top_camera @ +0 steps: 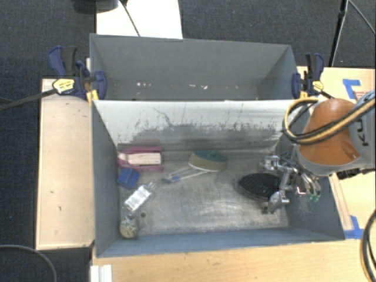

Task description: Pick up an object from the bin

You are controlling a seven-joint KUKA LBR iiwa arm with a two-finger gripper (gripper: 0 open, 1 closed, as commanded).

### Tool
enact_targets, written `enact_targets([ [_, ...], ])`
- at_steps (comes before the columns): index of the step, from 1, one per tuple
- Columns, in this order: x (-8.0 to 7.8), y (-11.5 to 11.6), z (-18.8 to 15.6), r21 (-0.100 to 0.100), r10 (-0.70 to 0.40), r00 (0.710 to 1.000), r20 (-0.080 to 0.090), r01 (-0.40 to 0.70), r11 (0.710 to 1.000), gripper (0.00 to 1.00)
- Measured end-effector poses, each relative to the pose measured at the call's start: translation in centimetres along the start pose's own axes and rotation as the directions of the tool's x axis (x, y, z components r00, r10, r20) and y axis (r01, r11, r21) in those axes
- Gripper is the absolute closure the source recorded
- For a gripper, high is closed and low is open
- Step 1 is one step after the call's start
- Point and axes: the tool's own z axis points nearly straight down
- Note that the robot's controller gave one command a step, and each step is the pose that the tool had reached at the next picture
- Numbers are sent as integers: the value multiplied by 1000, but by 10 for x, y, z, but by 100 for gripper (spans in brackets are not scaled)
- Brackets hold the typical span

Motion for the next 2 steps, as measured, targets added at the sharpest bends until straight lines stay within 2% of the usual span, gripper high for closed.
enact_targets([
  [1, 0, 0, -1, 0, -4, 1000, -4, 4, 1000, 100],
  [2, 0, 5, -145, 2, -41, 999, 7, 41, 999, 100],
])
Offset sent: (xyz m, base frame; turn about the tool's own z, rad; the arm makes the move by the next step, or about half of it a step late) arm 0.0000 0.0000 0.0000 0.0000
